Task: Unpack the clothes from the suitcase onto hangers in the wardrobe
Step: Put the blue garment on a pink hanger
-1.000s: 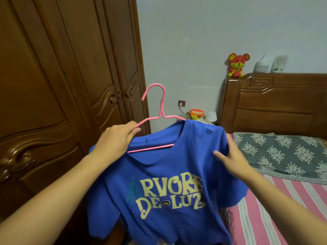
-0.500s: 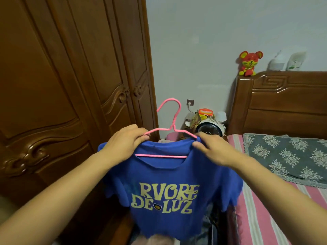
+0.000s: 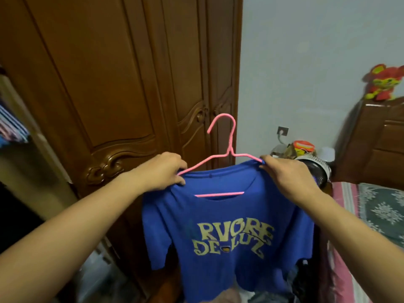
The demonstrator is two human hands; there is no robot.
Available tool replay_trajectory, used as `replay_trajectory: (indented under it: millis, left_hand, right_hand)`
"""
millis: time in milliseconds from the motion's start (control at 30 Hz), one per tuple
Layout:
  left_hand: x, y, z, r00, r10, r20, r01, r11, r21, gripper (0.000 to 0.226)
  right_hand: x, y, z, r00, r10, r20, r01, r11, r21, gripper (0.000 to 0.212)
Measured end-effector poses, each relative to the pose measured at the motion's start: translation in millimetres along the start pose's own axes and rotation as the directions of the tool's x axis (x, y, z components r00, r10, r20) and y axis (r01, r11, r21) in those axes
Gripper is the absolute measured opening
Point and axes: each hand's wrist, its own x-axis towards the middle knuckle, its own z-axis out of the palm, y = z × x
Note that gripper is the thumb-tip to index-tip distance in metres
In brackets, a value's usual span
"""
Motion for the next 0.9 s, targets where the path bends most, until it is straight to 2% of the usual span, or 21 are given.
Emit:
replay_trajectory:
  millis: [100, 233, 367, 467, 500, 567, 600, 633, 667, 700, 733, 800, 833, 900]
  left_hand:
    - [-14, -12, -2, 0.997, -0.005, 0.082, 0.024, 0.97, -0.241, 0.03]
    - [-36, -33, -2, 0.97, 0.015, 0.243, 0.116, 0.85, -0.515, 0.017]
    - [-46, -47, 8, 0.942, 0.086, 0.324, 0.163, 0.728, -0.666, 0.005]
    - [-52, -57, 22, 0.934, 0.084, 0.347, 0.191, 0.703, -0.685, 0.011]
    - [-53, -59, 25, 0.951, 0.026, 0.309, 0.202, 0.704, -0.681, 0.016]
    - [-56, -50, 31, 0.969, -0.217, 0.12, 0.241, 0.716, -0.655, 0.025]
    - [-60, -37, 34, 0.939, -0.343, 0.006, 0.257, 0.692, -0.674, 0.029]
    - [-66, -20, 35, 0.914, -0.404, -0.046, 0.255, 0.656, -0.71, 0.031]
    - [-74, -1, 35, 0.92, -0.389, -0.043, 0.244, 0.655, -0.715, 0.034]
    - [-83, 17, 32, 0.942, -0.333, -0.034, 0.224, 0.702, -0.676, 0.037]
    - [-89, 28, 31, 0.948, -0.306, -0.084, 0.197, 0.774, -0.601, 0.04]
    - [-89, 26, 21, 0.909, -0.286, -0.304, 0.166, 0.916, -0.366, 0.045]
    - [-85, 20, 14, 0.901, -0.267, -0.341, 0.166, 0.94, -0.297, 0.05]
    - [-71, 14, 4, 0.942, -0.217, -0.258, 0.137, 0.946, -0.295, 0.058]
  right_hand:
    - [7, -14, 8, 1.0, 0.015, 0.017, -0.014, 0.999, -0.037, 0.028]
    - [9, -33, 11, 1.0, 0.007, 0.019, -0.007, 1.0, -0.03, 0.026]
    - [4, -48, 7, 0.999, -0.005, 0.053, 0.004, 1.0, 0.006, 0.015]
    - [-10, -55, 11, 0.999, -0.028, 0.032, 0.027, 0.999, 0.023, 0.014]
    - [-14, -55, 14, 0.999, -0.035, 0.042, 0.035, 0.999, 0.008, 0.015]
    - [-22, -55, 22, 0.993, -0.082, 0.086, 0.085, 0.996, -0.028, 0.022]
    - [-26, -55, 28, 0.99, -0.096, 0.103, 0.1, 0.994, -0.039, 0.02]
    - [-26, -56, 32, 0.991, -0.09, 0.103, 0.094, 0.995, -0.038, 0.015]
    - [-24, -56, 34, 0.993, -0.069, 0.096, 0.07, 0.997, -0.012, 0.012]
    - [-20, -55, 37, 0.996, -0.046, 0.075, 0.044, 0.999, 0.028, 0.015]
    - [-15, -52, 37, 0.998, -0.041, 0.058, 0.036, 0.997, 0.072, 0.018]
    - [-1, -42, 31, 0.996, -0.059, 0.063, 0.049, 0.988, 0.143, 0.026]
    - [5, -37, 27, 0.995, -0.074, 0.065, 0.063, 0.985, 0.162, 0.037]
    - [17, -28, 17, 0.993, -0.111, 0.033, 0.103, 0.975, 0.195, 0.047]
